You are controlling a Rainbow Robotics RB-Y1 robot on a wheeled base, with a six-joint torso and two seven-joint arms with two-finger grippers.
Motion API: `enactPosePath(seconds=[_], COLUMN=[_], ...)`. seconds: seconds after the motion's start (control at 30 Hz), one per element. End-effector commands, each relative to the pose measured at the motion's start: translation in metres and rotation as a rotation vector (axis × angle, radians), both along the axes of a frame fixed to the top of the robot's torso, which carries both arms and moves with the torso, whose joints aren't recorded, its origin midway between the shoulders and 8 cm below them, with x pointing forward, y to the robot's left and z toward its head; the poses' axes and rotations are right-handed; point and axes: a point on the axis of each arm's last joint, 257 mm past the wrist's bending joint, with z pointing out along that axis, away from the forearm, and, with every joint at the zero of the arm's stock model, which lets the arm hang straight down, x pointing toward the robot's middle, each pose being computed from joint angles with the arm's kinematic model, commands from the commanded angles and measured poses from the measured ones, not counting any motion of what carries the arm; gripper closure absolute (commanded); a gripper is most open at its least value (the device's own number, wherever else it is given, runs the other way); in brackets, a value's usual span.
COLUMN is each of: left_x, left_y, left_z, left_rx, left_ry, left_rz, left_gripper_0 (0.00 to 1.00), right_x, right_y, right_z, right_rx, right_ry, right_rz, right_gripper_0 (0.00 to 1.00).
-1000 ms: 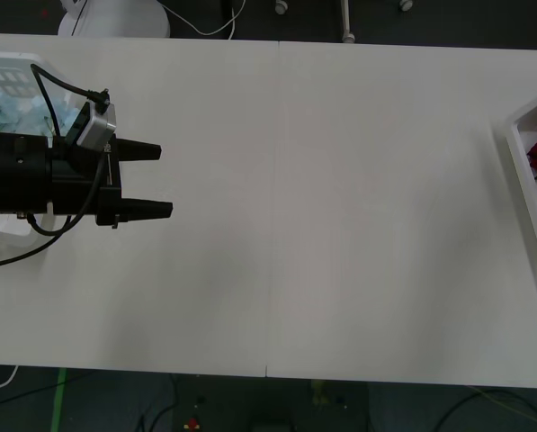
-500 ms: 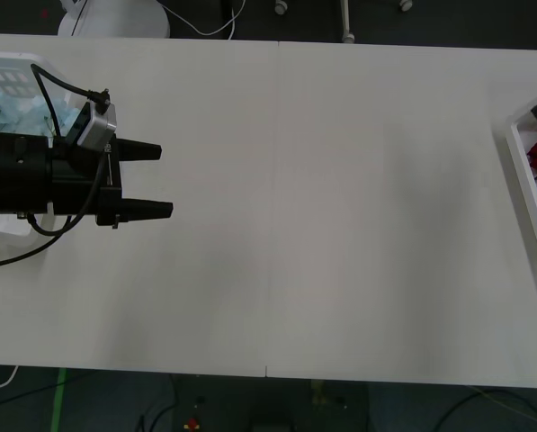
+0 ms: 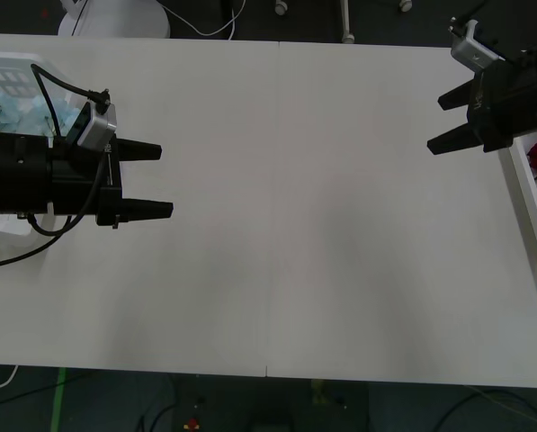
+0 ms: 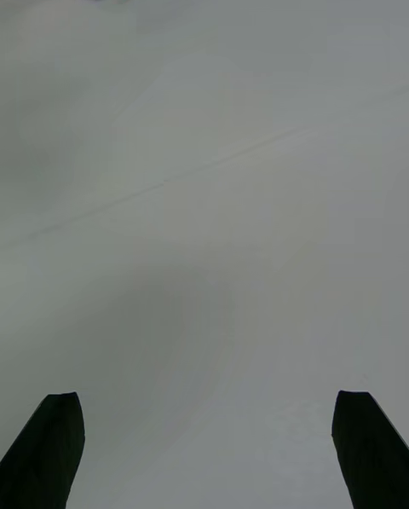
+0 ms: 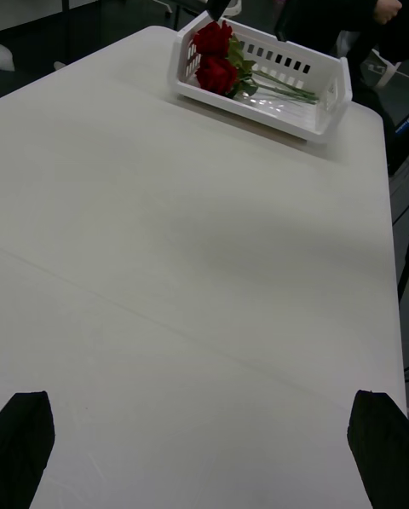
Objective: Put the red flowers into the right box and the blue flowers into the left box
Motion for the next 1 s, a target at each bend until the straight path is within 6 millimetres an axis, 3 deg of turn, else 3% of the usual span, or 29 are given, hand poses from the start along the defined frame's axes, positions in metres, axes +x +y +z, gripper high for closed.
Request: enactPosePath(seconds=[0.03,0.2,0.67,1.0], left_x=[-0.006,-0.006,-0.006,-0.006], left_y=[-0.009,-0.009,-0.009,-0.009], left_z=[0.0,0.0,0.0,0.0], left_rx=[-0.02,-0.02,-0.02,-0.02], left_ry=[0.012,0.012,0.012,0.012], left_rz=[-0.004,-0.004,-0.004,-0.004], left_gripper_0=[0.0,0.0,0.0,0.0], right_x=[-0.012,-0.022,-0.018,-0.019], right_y=[-0.007,0.0,0.023,0.024], right_z=[0.001,-0.011,-0.005,-0.004], right_rx=[-0.121,-0.166,-0.104,-0.099], right_ry=[-0.13,-0.162,-0.207,-0.204], right_rz=[0.156,0.24,0.246,0.25], right_gripper_0=[0.16,0.16,0.16,0.16])
